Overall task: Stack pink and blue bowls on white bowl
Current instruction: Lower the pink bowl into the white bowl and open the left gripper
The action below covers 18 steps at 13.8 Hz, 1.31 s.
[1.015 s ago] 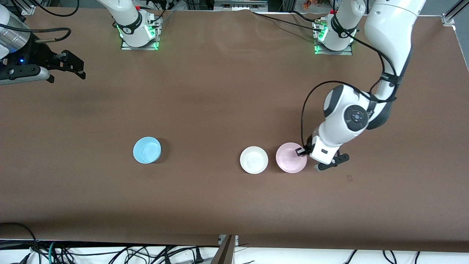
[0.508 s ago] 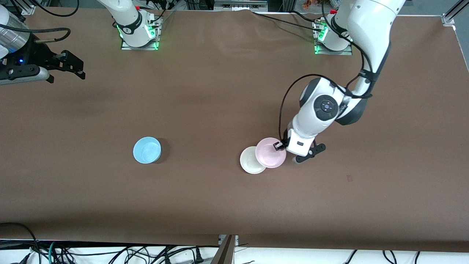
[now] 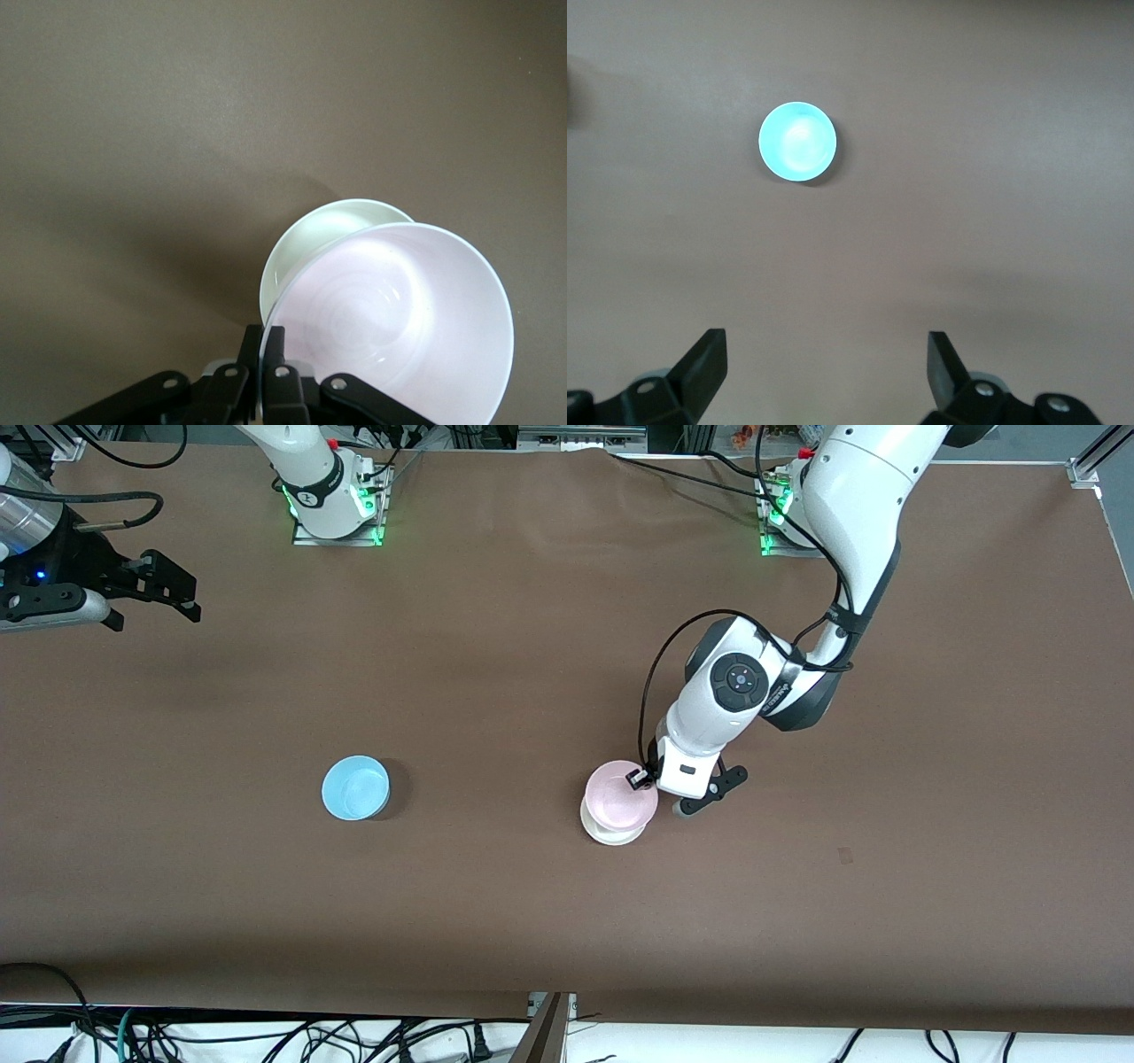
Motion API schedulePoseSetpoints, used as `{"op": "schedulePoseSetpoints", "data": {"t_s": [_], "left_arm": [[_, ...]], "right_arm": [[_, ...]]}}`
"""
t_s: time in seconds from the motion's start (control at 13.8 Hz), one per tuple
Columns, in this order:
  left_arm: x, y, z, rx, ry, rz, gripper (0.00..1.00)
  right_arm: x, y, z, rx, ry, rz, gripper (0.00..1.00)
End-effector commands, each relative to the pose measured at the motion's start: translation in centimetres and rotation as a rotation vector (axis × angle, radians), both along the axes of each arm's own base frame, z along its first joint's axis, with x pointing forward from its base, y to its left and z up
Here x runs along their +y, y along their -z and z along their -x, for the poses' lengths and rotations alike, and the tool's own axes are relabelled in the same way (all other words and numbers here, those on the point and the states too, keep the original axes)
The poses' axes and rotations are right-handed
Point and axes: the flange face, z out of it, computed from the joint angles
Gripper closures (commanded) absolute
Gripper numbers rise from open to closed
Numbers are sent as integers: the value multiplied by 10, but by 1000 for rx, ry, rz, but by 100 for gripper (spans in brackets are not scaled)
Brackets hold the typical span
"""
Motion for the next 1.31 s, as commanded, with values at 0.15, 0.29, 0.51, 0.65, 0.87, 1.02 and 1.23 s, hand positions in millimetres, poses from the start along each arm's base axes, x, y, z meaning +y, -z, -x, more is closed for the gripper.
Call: {"op": "schedulePoseSetpoints", "data": {"t_s": [0.15,0.29,0.51,0.65,0.87,1.02,1.23], "left_arm": [[-14,19,-11,-47,-28,-24,100],[-13,25,-13,-54,-47,-15,100],[-12,27,-14,-55,-50,-15,100],[-12,30,-14,-52,-50,-16,100],[-12,29,-15,-54,-50,-15,100],[-12,29,-15,-54,-50,-15,96],[-13,26,-16,-61,-48,-15,80]], "right_arm": [[0,-5,-3,4,-14,-5,0],[-1,-4,-4,5,-14,-4,0],[-2,-4,-4,5,-14,-3,0],[-1,-3,-4,7,-14,-4,0],[-2,-3,-3,8,-16,-3,0],[-2,-3,-3,8,-16,-3,0],[-2,-3,-3,8,-16,-3,0]]}}
